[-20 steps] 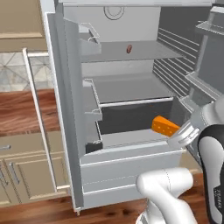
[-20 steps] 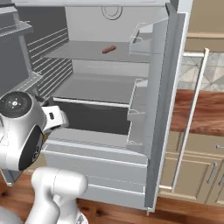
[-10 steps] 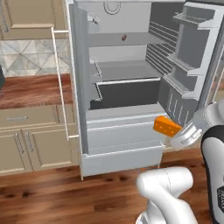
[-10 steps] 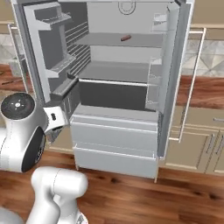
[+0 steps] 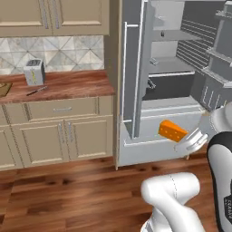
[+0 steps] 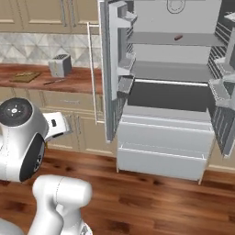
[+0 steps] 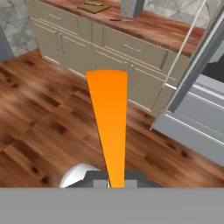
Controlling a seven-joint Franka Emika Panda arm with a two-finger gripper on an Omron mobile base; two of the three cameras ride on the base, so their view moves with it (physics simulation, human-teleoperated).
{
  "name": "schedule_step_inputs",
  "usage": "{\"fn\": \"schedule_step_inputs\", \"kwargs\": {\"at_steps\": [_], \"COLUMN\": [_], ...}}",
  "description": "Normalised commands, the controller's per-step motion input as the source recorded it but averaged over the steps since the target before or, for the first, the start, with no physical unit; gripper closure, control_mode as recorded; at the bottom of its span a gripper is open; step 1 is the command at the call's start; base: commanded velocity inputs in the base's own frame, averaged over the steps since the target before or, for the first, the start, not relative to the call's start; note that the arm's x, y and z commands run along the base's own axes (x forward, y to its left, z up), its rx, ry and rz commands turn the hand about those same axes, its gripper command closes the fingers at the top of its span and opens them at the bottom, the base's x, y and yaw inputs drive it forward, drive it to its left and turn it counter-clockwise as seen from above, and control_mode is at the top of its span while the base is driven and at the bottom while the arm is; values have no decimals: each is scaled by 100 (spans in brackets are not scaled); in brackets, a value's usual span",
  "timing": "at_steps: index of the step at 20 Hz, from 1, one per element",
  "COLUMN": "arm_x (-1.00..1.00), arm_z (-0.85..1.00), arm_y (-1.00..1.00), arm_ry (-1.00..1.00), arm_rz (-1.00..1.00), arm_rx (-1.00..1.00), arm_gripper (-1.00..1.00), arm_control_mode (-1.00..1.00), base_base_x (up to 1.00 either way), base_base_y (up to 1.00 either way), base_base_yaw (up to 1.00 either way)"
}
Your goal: Retrieve the sausage and cheese from the fridge and place them on the cutting board on the counter.
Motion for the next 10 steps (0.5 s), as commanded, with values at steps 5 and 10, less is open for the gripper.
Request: {"fn": "schedule_step_inputs", "kwargs": {"at_steps": [5, 10], "arm_x": [0, 0], "arm_z": [0, 0], "arm_y": [0, 0], "arm_ry": [0, 0], "arm_rz": [0, 0], "arm_rx": [0, 0], "arm_gripper": [100, 100], "arm_control_mode": [100, 100], "base_base_x": [47, 99], "base_base_y": [100, 100], "base_base_yaw": [-5, -20]}}
